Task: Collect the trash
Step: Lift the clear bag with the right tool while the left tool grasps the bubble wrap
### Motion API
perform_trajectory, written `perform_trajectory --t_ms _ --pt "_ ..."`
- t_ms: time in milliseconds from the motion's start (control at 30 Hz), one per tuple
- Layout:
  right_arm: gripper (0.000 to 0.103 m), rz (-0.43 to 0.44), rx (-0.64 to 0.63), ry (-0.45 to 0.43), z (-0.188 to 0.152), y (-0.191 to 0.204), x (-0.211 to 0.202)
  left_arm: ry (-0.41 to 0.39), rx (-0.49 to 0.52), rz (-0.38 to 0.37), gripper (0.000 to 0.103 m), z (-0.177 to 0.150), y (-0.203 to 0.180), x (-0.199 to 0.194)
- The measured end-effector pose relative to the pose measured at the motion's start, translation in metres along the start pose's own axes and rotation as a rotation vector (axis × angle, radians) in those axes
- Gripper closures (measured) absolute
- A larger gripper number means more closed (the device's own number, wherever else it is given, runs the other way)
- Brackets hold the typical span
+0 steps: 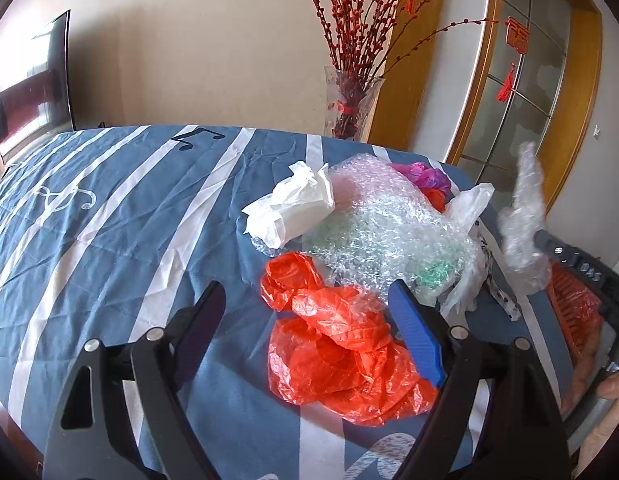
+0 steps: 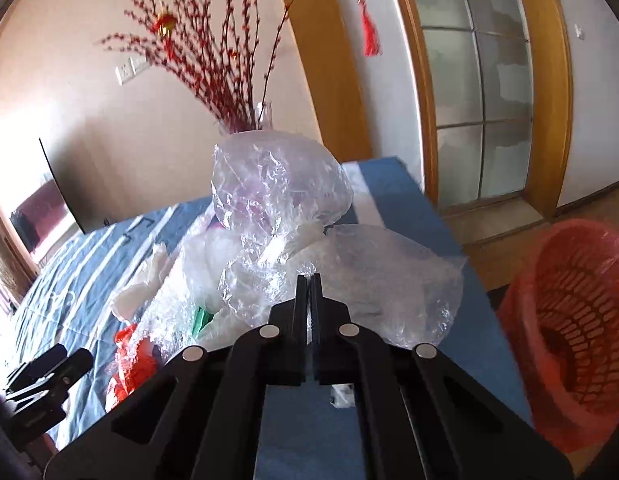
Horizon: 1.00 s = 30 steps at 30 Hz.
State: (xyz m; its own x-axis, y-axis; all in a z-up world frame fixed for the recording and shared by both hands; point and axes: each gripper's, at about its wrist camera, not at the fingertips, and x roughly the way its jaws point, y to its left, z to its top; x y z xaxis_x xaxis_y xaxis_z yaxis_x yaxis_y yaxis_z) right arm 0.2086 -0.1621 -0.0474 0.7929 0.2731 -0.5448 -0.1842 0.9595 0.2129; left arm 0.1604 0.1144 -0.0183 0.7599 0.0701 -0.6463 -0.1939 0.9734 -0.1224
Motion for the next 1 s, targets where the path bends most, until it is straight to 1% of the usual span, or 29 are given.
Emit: perform_trajectory --t_ms 100,267,400,500,667,733,800,867,933,1000 --pt "0.101 -0.012 0.018 -0.033 -0.001 -0.009 -0.016 -0.003 0.005 -0.009 0.021 0.000 -0.004 -0.002" --pt "0.101 -0.036 0.035 -0.047 -0.004 -0.022 -0.033 -0.006 0.028 -0.024 0.021 0.001 -0.015 -0.003" --pt "0.101 -0.043 0.040 -0.040 -0.006 -0.027 -0.037 -0.008 0.067 -0.038 0.022 0.004 -0.029 -0.002" --pt "0.101 -0.043 0.047 -0.026 -0.008 -0.031 -0.038 -0.009 0.109 -0.034 0.026 0.007 -0.042 0.002" --pt "0.101 -0.046 0.057 -0.014 -0.012 -0.035 -0.038 0.020 0.171 -0.028 0.028 0.011 -0.065 0.016" --pt "0.101 -0.048 0.060 -0.010 -0.012 -0.037 -0.038 0.019 0.194 -0.026 0.029 0.013 -0.074 0.021" --pt "0.101 -0.048 0.066 -0.005 -0.014 -0.040 -0.038 0.021 0.213 -0.014 0.035 0.014 -0.080 0.026" --pt "0.101 -0.045 0.075 -0.001 -0.014 -0.042 -0.039 0.043 0.223 -0.010 0.043 0.015 -0.085 0.035" --pt "0.101 -0.046 0.080 0.002 -0.015 -0.045 -0.039 0.059 0.226 -0.003 0.049 0.016 -0.089 0.044" --pt "0.101 -0.049 0.085 0.004 -0.015 -0.046 -0.040 0.075 0.229 0.001 0.058 0.017 -0.090 0.052"
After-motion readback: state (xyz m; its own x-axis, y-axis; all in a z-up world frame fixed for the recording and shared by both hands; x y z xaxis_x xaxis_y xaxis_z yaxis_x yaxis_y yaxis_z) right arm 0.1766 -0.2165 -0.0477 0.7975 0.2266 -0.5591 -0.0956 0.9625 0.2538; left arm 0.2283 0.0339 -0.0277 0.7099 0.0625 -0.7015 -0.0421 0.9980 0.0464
